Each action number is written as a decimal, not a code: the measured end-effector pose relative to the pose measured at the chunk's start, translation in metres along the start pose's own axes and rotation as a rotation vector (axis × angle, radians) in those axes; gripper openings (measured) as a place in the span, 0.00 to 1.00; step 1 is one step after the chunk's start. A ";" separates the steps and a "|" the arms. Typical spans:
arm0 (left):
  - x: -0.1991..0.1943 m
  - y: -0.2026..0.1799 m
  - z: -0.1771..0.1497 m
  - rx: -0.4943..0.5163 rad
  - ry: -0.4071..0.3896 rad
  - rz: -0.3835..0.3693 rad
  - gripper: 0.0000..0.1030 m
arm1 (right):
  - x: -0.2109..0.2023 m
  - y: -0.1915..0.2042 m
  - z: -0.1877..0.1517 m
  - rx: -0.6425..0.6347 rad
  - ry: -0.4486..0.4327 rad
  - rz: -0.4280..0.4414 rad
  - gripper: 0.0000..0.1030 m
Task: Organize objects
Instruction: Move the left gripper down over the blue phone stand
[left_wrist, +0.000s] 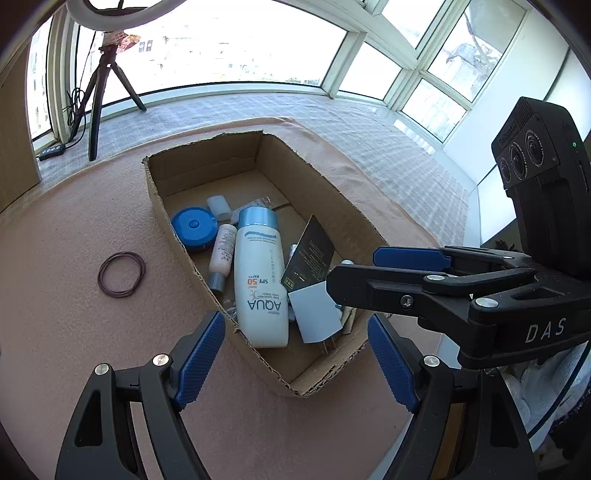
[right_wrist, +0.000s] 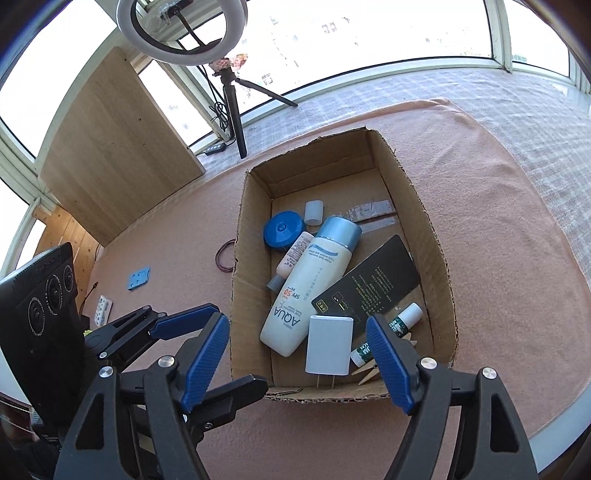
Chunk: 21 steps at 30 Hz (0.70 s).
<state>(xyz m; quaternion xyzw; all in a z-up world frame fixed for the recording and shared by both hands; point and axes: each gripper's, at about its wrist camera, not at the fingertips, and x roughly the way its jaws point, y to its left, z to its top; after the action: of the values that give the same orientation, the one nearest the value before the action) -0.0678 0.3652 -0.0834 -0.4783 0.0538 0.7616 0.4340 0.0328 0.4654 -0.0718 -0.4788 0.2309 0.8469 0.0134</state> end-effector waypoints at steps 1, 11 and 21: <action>-0.002 0.004 -0.001 -0.007 0.002 0.005 0.80 | 0.001 0.002 0.000 -0.006 -0.001 -0.003 0.71; -0.032 0.068 -0.014 -0.115 -0.013 0.087 0.80 | 0.014 0.038 -0.003 -0.057 0.018 0.049 0.71; -0.068 0.147 -0.035 -0.237 -0.029 0.172 0.80 | 0.029 0.084 -0.007 -0.123 0.041 0.097 0.71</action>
<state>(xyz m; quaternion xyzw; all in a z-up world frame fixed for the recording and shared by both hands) -0.1376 0.2157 -0.0988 -0.5088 -0.0018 0.8037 0.3086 0.0020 0.3817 -0.0668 -0.4844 0.2015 0.8491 -0.0618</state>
